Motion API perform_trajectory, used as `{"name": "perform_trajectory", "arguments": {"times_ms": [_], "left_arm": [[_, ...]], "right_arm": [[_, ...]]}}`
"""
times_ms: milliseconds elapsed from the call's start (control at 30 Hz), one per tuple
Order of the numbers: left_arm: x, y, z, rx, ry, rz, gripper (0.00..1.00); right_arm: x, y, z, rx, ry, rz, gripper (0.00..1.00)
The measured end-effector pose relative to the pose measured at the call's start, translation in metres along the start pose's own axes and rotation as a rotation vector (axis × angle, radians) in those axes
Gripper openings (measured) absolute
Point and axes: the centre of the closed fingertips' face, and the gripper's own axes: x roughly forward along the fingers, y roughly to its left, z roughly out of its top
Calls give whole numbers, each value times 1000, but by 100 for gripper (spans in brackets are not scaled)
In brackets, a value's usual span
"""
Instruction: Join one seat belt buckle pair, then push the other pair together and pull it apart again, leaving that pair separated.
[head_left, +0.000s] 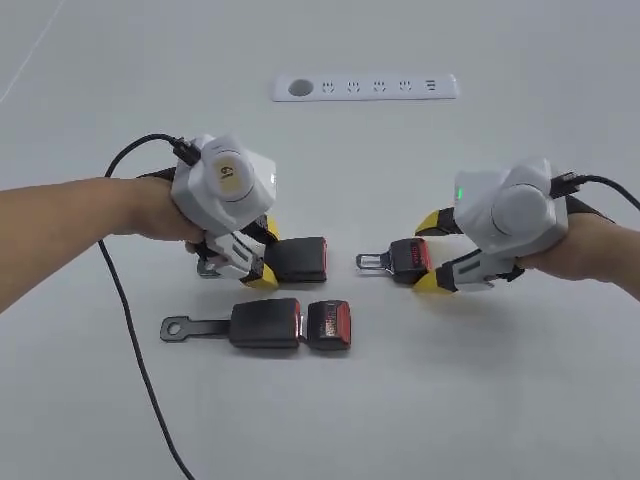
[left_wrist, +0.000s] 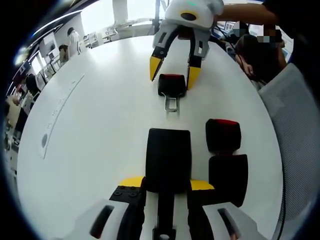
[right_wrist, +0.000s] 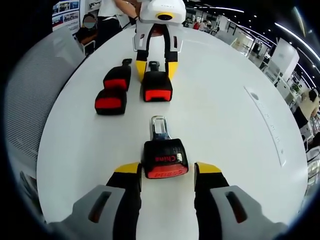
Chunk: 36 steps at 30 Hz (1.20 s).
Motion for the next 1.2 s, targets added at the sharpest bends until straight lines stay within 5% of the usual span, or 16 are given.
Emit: {"name": "perform_trajectory", "arguments": {"times_ms": [600,867,1200], "left_arm": [[-15,0,-9,-67,-44,43,36],[-29,-7,-26,-110,-57,71,37],[-53,-21,-51,-224,-133,137,39]], "right_arm": [[-17,6,-14,60,-2,-37,49],[-25,14,-21,100,-21,-56,53],[-39,31,-26,162,-61,-85,56]]}}
